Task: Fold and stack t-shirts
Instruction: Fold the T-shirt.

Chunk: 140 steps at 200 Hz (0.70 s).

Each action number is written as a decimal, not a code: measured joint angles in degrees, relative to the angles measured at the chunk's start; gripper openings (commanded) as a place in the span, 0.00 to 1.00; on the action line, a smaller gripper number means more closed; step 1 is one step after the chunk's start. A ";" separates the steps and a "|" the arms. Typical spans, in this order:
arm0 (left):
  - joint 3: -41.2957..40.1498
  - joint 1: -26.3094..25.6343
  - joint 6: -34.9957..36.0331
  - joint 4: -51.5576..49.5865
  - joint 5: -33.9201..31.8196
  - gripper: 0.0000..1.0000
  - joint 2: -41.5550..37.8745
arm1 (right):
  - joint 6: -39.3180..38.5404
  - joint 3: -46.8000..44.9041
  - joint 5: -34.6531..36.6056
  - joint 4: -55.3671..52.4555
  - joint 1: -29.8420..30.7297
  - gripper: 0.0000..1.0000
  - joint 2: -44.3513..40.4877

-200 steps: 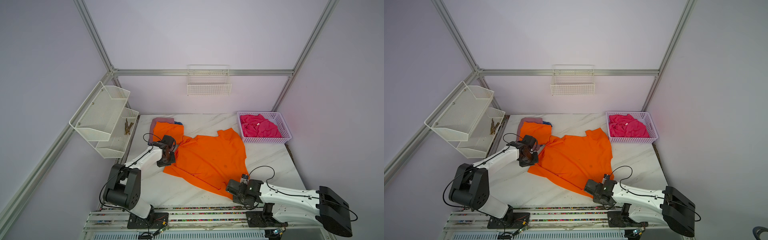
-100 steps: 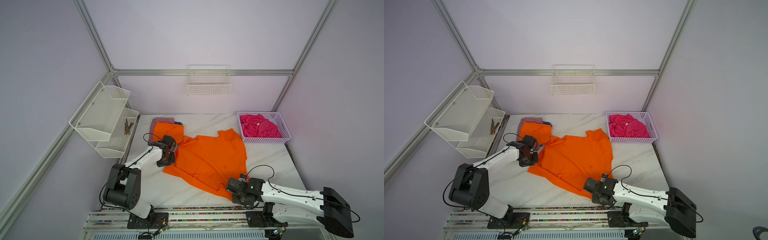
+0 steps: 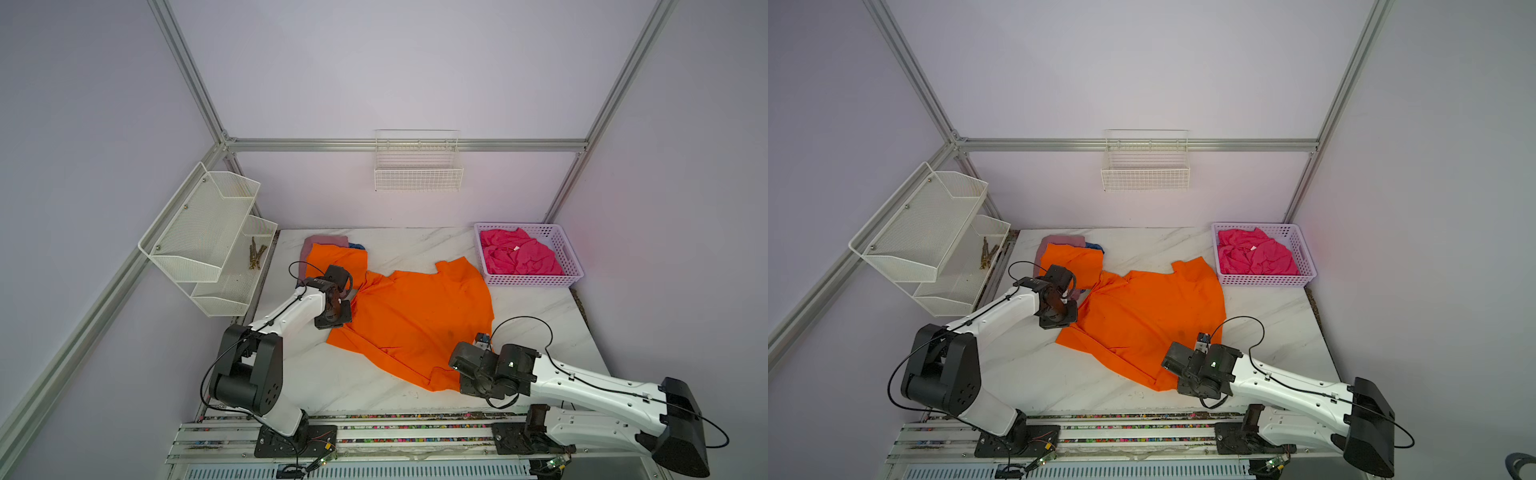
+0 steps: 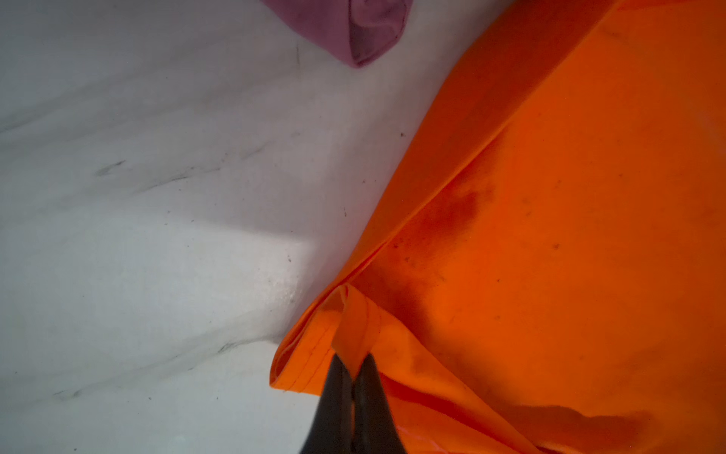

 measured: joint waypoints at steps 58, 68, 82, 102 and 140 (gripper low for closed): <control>6.51 0.02 2.36 -3.63 -0.33 0.00 1.46 | 0.31 2.51 3.19 -4.76 0.00 0.00 -0.07; 6.78 0.02 2.73 -3.85 -0.33 0.00 1.73 | 0.44 2.73 3.89 -5.57 0.00 0.00 -0.37; 6.78 0.02 3.15 -4.33 -0.33 0.00 2.10 | 0.70 2.75 4.85 -6.64 0.00 0.00 -1.22; 6.82 0.13 3.45 -4.83 -0.33 0.00 2.91 | 1.16 2.75 6.03 -8.00 -0.02 0.00 -2.45; 6.97 0.76 3.74 -5.14 -0.39 0.00 4.04 | 1.42 3.08 7.56 -9.09 -0.09 0.00 -2.95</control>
